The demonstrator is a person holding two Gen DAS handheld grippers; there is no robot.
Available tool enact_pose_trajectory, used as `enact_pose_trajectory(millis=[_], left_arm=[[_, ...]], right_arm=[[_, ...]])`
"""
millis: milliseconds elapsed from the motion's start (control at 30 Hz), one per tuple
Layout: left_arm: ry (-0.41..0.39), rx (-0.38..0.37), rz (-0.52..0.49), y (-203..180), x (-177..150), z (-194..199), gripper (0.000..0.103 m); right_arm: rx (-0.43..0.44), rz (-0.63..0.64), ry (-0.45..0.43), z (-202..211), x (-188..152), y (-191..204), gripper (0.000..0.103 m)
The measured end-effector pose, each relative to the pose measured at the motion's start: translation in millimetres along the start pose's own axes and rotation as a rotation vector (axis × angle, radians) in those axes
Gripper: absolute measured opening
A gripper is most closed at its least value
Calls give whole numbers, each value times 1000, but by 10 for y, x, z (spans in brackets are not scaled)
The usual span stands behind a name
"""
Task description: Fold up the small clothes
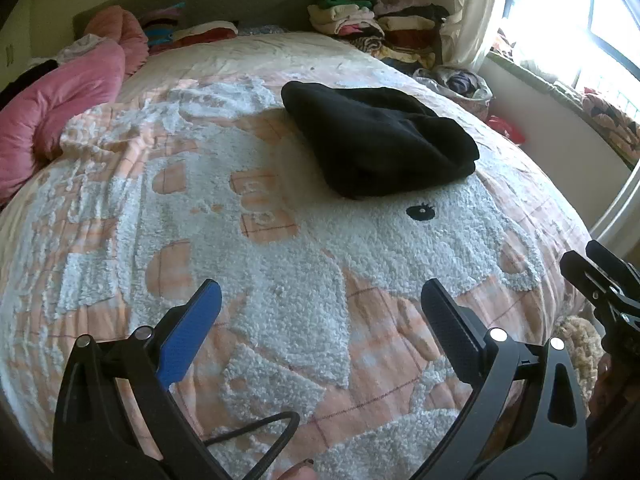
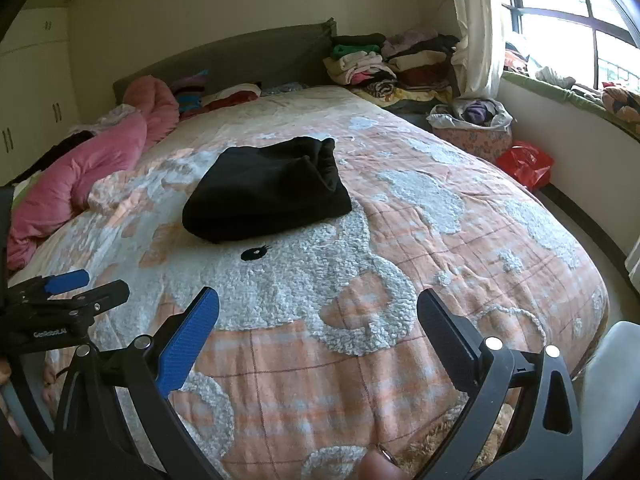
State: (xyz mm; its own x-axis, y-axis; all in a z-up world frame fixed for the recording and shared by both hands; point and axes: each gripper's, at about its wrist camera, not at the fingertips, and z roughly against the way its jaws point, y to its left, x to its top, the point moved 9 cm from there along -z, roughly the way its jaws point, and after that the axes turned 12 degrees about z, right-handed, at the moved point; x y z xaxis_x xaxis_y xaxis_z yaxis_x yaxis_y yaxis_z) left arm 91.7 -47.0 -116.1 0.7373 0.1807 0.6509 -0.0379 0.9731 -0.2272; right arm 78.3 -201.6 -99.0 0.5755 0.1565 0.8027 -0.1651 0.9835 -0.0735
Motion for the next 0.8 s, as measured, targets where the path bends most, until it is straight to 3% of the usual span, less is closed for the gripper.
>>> enact_pose_trajectory(millis=[800], left_arm=[[17, 43, -1, 67, -6, -28, 94]], right_arm=[[2, 26, 10, -25, 26, 64, 99]])
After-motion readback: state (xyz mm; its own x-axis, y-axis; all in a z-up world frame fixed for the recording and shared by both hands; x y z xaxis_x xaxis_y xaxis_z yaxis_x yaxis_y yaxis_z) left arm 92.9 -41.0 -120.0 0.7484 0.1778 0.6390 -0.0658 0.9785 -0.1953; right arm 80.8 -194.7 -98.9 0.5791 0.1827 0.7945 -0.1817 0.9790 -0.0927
